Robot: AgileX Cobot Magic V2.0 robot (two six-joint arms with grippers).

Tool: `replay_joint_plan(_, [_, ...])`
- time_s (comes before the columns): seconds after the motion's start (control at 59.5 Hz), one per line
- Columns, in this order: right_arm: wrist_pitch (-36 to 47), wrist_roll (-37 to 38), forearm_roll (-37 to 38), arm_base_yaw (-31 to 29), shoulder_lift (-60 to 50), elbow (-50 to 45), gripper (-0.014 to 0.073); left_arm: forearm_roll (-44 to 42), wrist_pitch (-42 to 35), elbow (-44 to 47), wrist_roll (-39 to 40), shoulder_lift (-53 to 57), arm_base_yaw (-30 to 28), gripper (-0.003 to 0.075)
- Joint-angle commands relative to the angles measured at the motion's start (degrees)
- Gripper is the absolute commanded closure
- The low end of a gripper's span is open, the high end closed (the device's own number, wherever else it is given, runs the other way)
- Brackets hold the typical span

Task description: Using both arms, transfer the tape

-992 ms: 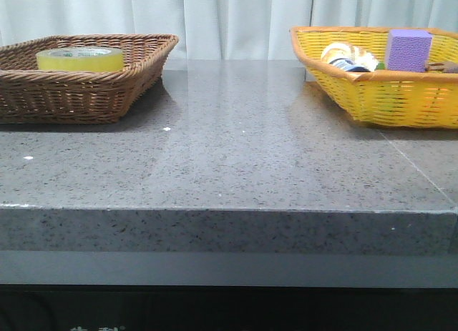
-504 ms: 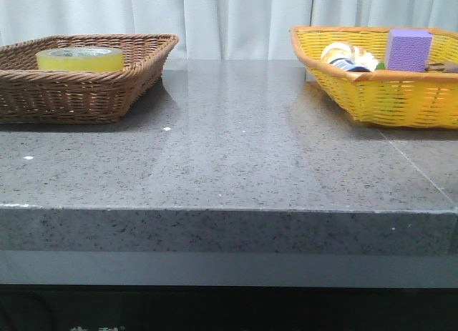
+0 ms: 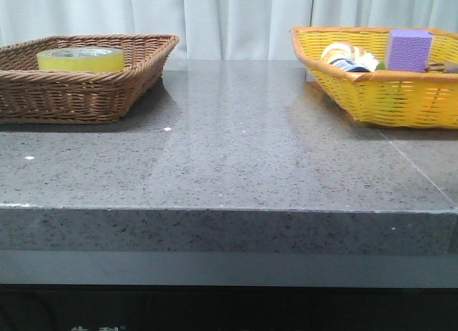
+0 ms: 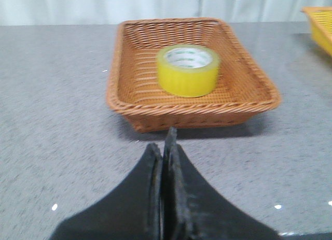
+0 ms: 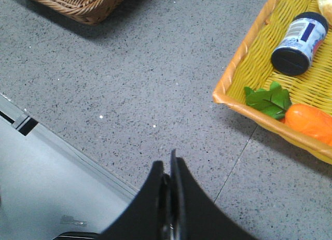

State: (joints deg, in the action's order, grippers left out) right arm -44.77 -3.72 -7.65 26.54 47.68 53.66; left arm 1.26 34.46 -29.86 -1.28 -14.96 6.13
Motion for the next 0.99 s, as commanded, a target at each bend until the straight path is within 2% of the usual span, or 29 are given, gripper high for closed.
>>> replay_joint_plan(0.0, [3.4, 0.1, 0.0, -0.4, -0.1, 1.4, 0.0662, 0.1, -5.7, 2.5, 0.4, 2.5, -1.9, 0.074])
replay_joint_plan(0.168, [3.4, 0.1, 0.0, -0.4, -0.1, 1.4, 0.0662, 0.1, -12.0, 11.4, 2.9, 6.7, -3.0, 0.074])
replay_joint_plan(0.42, [3.4, 0.1, 0.0, -0.4, -0.1, 1.4, 0.0662, 0.4, -26.8, 23.4, 5.0, 12.1, -3.6, 0.074])
replay_joint_plan(0.639, [3.4, 0.1, 0.0, -0.4, -0.1, 1.4, 0.0662, 0.7, -35.1, 29.3, 6.9, 15.6, -3.6, 0.074])
replay_joint_plan(0.757, [3.4, 0.1, 0.0, -0.4, -0.1, 1.4, 0.0662, 0.7, -42.1, 32.6, 6.9, 16.5, -3.6, 0.074])
replay_joint_plan(0.975, [3.3, 0.1, 0.0, -0.4, -0.1, 1.4, 0.0662, 0.7, -40.8, 32.6, 6.9, 16.5, -3.6, 0.074])
